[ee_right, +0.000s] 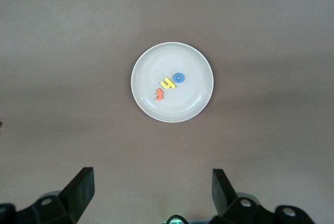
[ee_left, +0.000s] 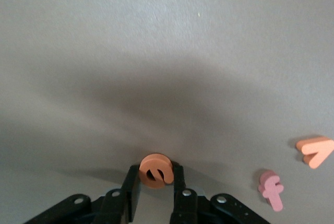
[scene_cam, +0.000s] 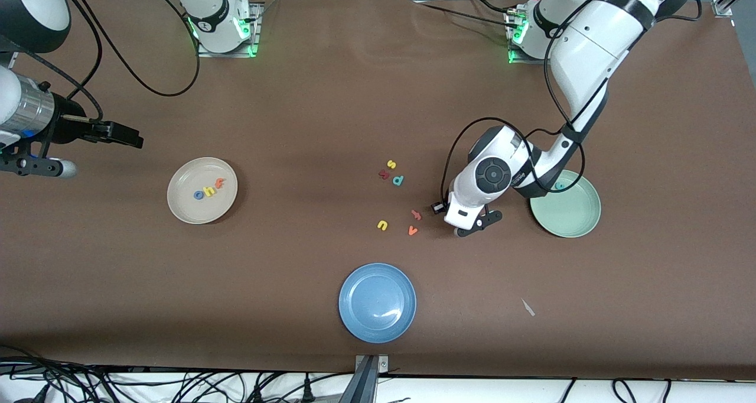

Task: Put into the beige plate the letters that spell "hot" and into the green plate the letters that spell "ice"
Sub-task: 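Carry the orange e over the green plate with the left gripper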

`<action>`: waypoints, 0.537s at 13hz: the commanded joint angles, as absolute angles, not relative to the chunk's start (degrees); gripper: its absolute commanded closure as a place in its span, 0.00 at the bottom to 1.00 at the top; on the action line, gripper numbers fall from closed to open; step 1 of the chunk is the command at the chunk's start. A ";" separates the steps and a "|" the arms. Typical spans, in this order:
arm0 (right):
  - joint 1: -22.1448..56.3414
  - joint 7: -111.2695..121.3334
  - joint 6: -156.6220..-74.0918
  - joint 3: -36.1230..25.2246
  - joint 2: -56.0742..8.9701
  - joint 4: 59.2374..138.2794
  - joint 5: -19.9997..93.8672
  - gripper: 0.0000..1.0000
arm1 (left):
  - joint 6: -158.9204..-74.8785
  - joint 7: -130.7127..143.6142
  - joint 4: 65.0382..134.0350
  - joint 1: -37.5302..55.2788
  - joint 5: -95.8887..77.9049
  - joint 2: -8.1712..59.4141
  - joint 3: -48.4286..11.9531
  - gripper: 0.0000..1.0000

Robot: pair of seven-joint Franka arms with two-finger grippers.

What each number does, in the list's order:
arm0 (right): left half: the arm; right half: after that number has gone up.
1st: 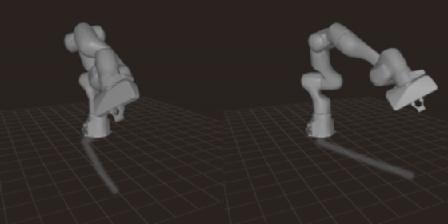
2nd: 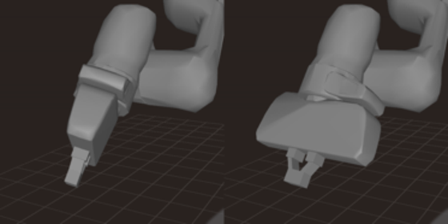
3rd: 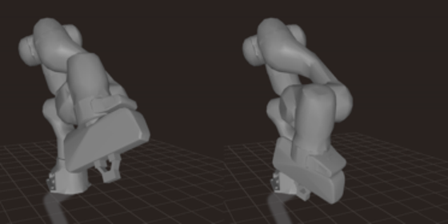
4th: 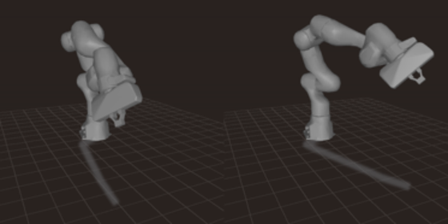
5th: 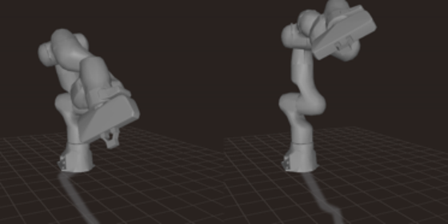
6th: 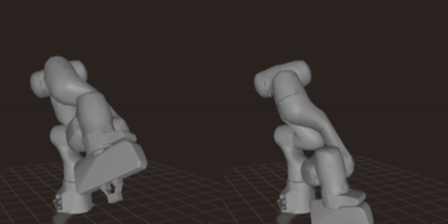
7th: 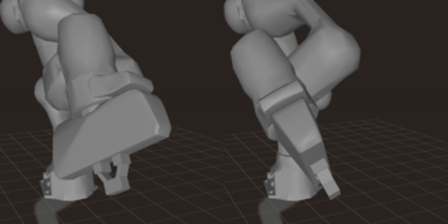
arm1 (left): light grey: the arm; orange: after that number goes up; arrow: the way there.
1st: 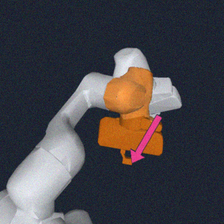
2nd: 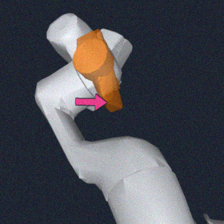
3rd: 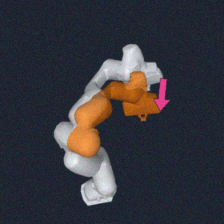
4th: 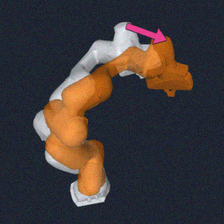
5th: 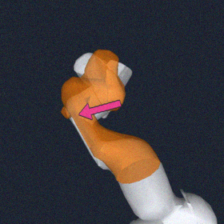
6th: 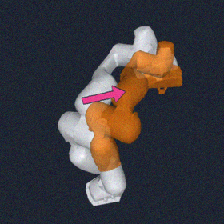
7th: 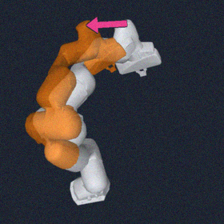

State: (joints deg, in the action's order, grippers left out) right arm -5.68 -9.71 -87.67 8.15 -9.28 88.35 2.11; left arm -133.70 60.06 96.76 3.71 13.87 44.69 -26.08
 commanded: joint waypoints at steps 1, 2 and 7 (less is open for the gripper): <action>-5.10 -9.49 -87.54 7.47 -9.67 87.28 3.25 0.00 | -130.45 58.03 95.98 1.86 15.38 42.46 -26.10 1.00; -5.10 -9.49 -87.54 7.47 -9.67 87.28 3.25 0.00 | -127.30 54.88 95.89 0.80 14.68 40.89 -26.28 1.00; -5.01 -9.58 -87.54 7.47 -9.67 87.27 3.34 0.00 | -107.89 31.52 96.24 -7.28 12.13 35.51 -26.63 1.00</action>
State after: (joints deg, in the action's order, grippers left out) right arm -5.65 -9.71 -87.70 8.15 -9.29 88.35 2.11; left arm -114.38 41.37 94.78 -3.81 13.55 38.39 -26.28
